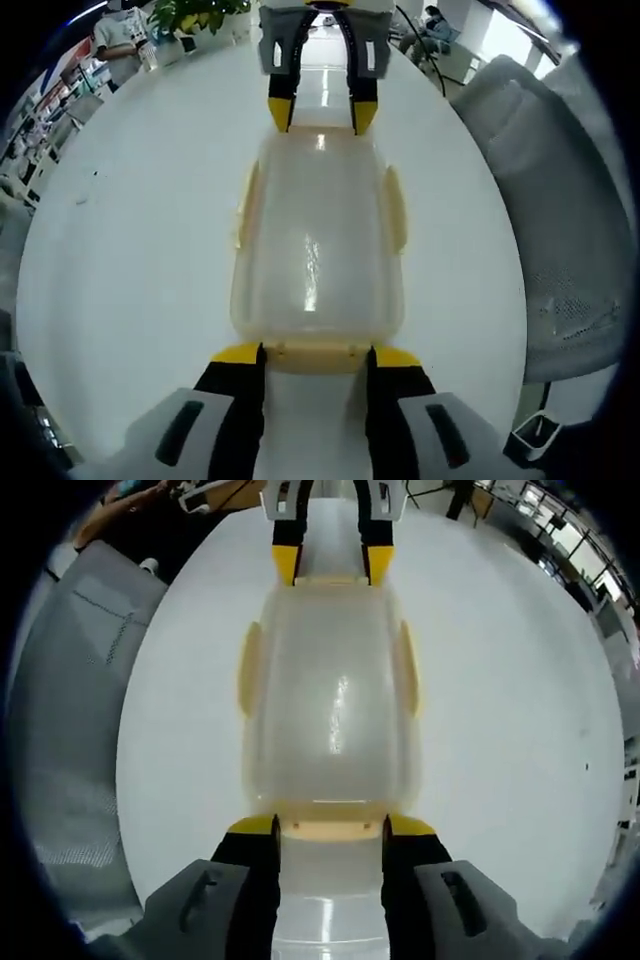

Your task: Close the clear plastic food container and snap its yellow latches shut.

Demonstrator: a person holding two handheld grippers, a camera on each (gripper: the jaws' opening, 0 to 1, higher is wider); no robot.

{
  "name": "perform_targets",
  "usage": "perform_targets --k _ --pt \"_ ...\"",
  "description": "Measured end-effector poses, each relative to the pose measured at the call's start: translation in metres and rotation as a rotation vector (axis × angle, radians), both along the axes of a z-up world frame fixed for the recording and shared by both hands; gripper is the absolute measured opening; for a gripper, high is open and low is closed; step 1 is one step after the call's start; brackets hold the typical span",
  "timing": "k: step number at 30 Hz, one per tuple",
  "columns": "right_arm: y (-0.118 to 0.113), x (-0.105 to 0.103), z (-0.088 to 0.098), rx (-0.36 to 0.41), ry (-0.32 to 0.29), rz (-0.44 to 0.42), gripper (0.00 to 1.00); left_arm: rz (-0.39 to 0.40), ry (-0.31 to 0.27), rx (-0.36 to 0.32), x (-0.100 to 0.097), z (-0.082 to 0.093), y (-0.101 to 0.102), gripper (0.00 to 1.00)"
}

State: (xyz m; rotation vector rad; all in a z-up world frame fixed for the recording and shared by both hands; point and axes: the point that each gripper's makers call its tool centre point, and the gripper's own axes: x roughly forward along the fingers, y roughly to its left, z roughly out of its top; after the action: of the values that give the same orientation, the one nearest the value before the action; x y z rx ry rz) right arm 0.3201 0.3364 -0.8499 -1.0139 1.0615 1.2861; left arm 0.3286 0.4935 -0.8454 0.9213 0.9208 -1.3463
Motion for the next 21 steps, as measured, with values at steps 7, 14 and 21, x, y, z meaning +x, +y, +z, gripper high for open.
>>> perform_targets --k 7,14,21 --pt "-0.0011 0.0001 -0.0002 -0.001 0.000 -0.005 0.35 -0.004 0.002 -0.021 -0.0003 -0.0005 -0.0001 0.34" --pt "-0.0013 0.0006 -0.0006 -0.018 0.001 -0.004 0.35 -0.005 0.002 -0.014 0.0000 -0.0006 -0.0001 0.33" --pt "-0.0028 0.0008 -0.0005 0.007 -0.002 -0.007 0.35 -0.005 0.003 -0.045 -0.0004 0.0002 0.0013 0.33"
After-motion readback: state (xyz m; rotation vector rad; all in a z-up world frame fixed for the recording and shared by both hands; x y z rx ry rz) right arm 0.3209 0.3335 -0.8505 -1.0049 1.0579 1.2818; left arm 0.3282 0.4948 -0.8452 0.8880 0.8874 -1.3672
